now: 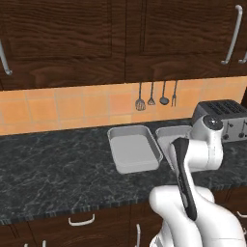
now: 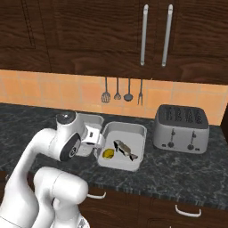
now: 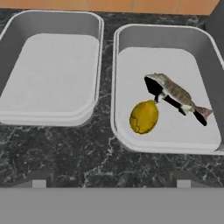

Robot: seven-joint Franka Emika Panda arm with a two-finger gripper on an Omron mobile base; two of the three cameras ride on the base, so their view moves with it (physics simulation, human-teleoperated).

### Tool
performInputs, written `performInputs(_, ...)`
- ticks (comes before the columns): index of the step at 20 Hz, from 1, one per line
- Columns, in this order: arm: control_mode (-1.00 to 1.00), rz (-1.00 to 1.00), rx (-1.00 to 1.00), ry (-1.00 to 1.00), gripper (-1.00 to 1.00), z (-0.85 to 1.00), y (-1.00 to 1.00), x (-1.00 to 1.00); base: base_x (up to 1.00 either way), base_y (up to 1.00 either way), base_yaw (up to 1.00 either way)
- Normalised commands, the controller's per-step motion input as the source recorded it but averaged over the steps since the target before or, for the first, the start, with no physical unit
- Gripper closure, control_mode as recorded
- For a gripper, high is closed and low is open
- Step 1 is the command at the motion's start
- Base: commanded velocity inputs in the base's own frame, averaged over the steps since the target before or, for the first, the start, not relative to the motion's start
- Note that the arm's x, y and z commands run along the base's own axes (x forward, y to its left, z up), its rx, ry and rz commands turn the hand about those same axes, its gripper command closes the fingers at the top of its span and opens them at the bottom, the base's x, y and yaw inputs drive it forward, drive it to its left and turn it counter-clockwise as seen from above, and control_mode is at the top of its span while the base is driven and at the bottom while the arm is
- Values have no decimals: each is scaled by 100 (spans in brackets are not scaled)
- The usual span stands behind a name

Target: Place one lemon and one fish in each tupperware on the nearby counter, to pack two identical lunches.

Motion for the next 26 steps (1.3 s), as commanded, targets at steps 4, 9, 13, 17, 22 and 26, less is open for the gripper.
performInputs(4,-100,-3,1,-12,-100,55,60,-95,0,0,0)
performInputs(9,-100,0,-4,-17,-100,15,54,-93,0,0,0)
performInputs(13,100,0,-2,-5,-100,-3,21,-47,-50,6,-2)
performInputs(17,100,0,0,0,-100,0,0,0,-90,-33,-17)
performInputs(22,100,0,0,0,-100,0,0,0,-55,-97,-21)
performInputs(26,100,0,0,0,-100,0,0,0,-26,-100,-15)
